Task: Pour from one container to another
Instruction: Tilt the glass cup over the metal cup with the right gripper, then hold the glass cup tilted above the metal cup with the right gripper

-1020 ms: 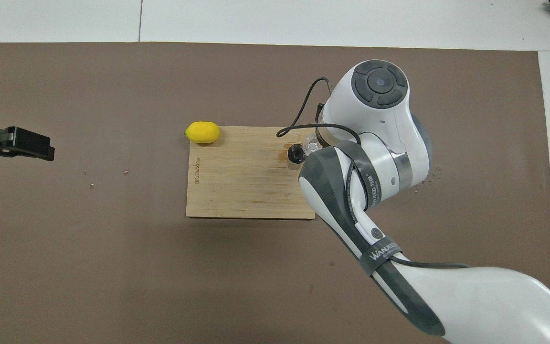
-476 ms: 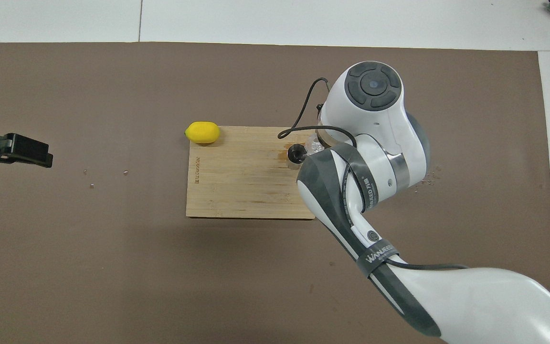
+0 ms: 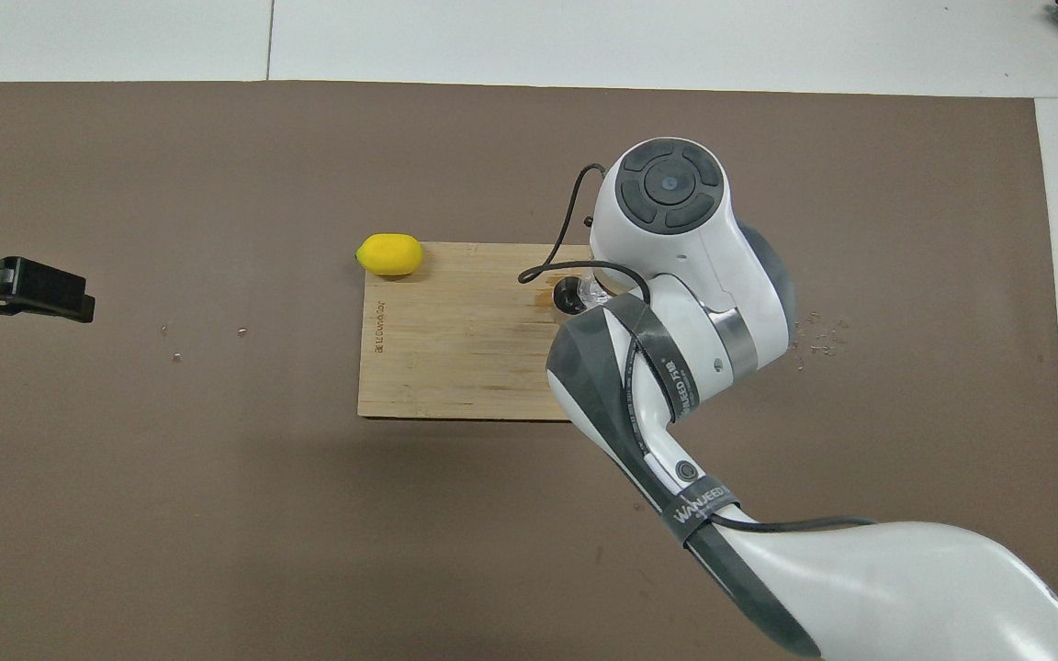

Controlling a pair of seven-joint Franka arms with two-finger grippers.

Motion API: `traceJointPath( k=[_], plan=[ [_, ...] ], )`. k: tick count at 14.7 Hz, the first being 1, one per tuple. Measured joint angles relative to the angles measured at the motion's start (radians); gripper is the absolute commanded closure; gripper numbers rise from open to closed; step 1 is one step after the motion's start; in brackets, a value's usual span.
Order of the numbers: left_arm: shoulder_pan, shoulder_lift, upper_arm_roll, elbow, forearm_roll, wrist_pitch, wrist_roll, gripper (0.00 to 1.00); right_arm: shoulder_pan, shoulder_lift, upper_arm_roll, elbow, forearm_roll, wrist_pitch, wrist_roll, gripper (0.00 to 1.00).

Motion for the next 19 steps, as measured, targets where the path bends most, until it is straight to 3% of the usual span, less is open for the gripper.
traceJointPath(
  k=[5,19],
  plan=[
    [0.000,-0.022,0.000,-0.045,0.000,-0.004,0.000,0.00,0.015,0.000,0.000,0.007,-0.057,-0.001,0.000,0.86],
    [0.014,-0.031,-0.005,-0.051,0.000,0.001,0.000,0.00,0.053,0.000,0.001,0.018,-0.147,-0.001,0.000,0.86]
  ],
)
